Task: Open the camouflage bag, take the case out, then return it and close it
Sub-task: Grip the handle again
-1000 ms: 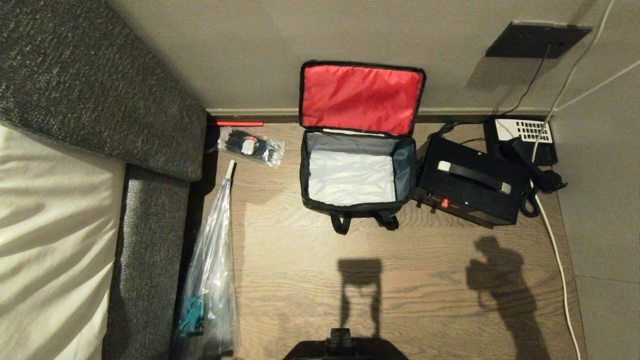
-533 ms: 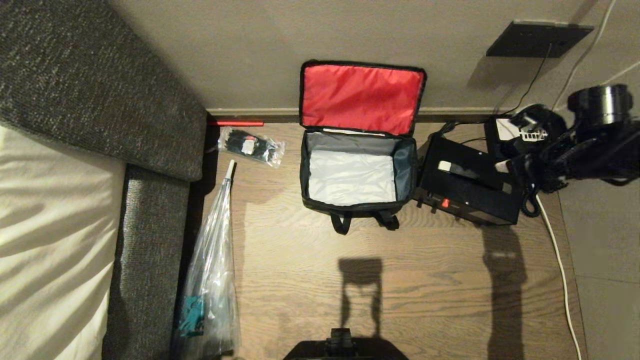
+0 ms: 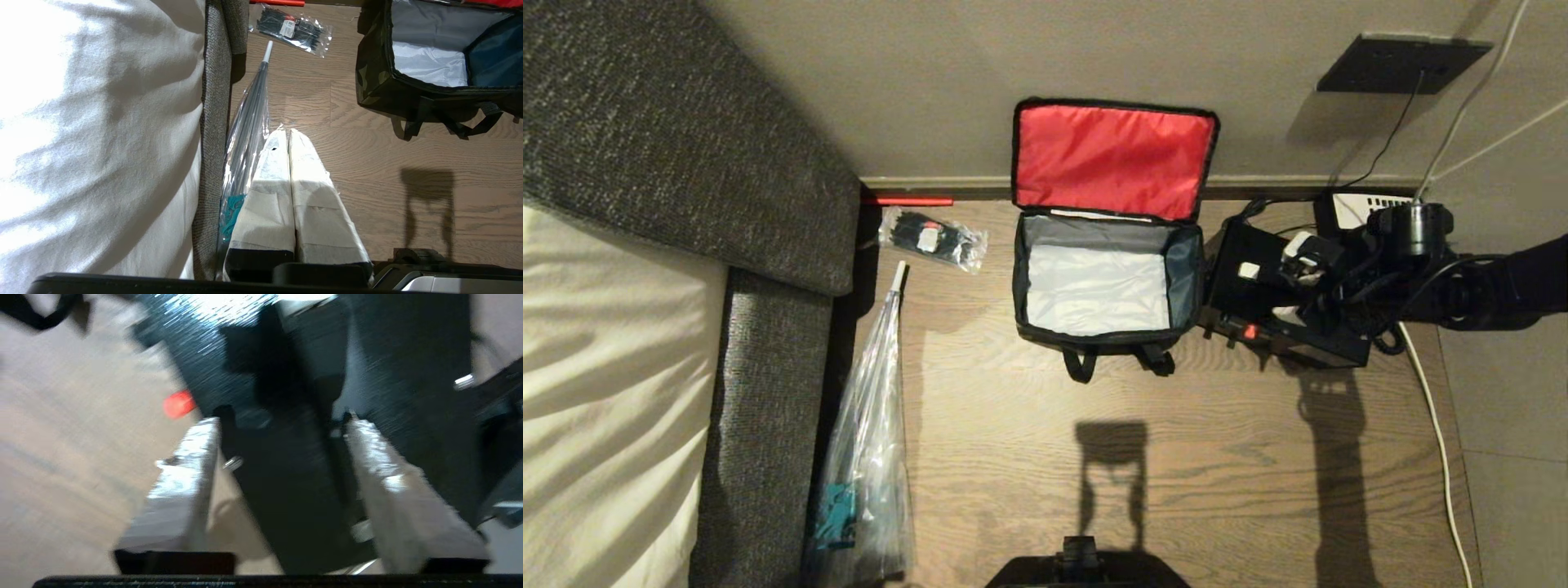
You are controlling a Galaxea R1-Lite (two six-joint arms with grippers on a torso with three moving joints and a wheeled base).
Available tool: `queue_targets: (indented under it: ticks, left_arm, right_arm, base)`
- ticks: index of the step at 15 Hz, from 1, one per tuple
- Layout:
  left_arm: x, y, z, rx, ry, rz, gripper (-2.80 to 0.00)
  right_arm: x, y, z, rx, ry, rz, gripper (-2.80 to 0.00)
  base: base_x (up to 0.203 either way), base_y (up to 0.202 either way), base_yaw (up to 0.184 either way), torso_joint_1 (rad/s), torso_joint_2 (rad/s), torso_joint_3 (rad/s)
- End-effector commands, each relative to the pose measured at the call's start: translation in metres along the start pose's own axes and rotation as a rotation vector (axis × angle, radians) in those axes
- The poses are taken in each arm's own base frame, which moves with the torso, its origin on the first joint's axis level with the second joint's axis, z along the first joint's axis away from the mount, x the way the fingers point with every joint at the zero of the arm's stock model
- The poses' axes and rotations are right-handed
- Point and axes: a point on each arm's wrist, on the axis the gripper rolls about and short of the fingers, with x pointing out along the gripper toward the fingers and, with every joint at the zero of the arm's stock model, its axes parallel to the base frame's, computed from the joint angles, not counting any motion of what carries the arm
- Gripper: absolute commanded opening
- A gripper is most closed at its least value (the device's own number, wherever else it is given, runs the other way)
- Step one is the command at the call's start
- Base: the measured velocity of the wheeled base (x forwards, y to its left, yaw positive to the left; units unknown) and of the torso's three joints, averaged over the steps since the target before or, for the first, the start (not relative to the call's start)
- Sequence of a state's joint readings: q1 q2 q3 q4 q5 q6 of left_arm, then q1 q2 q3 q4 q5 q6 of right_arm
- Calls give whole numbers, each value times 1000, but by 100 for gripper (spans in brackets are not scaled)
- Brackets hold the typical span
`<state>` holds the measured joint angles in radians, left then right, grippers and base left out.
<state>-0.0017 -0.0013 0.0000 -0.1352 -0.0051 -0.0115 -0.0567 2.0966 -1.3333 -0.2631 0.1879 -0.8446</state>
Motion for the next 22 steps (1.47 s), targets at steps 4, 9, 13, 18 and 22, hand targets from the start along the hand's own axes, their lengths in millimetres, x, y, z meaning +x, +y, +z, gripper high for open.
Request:
queue_targets:
  ticks: [4,9,13,18,22]
  left_arm:
    - [2,0,-11,-1,40,0,-280]
    - [2,0,-11,-1,40,0,-280]
    - [2,0,-11,-1,40,1,-280]
    - [2,0,-11,-1,40,1,-280]
    - [2,0,-11,-1,40,1,-280]
  right_arm:
    - [-27,6,14,-62,-26,-5,0]
    - [-27,-13,4,-483,69,-372,0]
    - [-6,4,-21,-654,137,-697,0]
    - [-5,37,-12,-538,226,-738,0]
    - [3,66,-3,-402,228,-762,0]
  base:
    - [0,0,0,0,0,0]
    - [0,0,0,0,0,0]
    - [0,0,0,0,0,0]
    - [0,0,0,0,0,0]
    - [0,0,0,0,0,0]
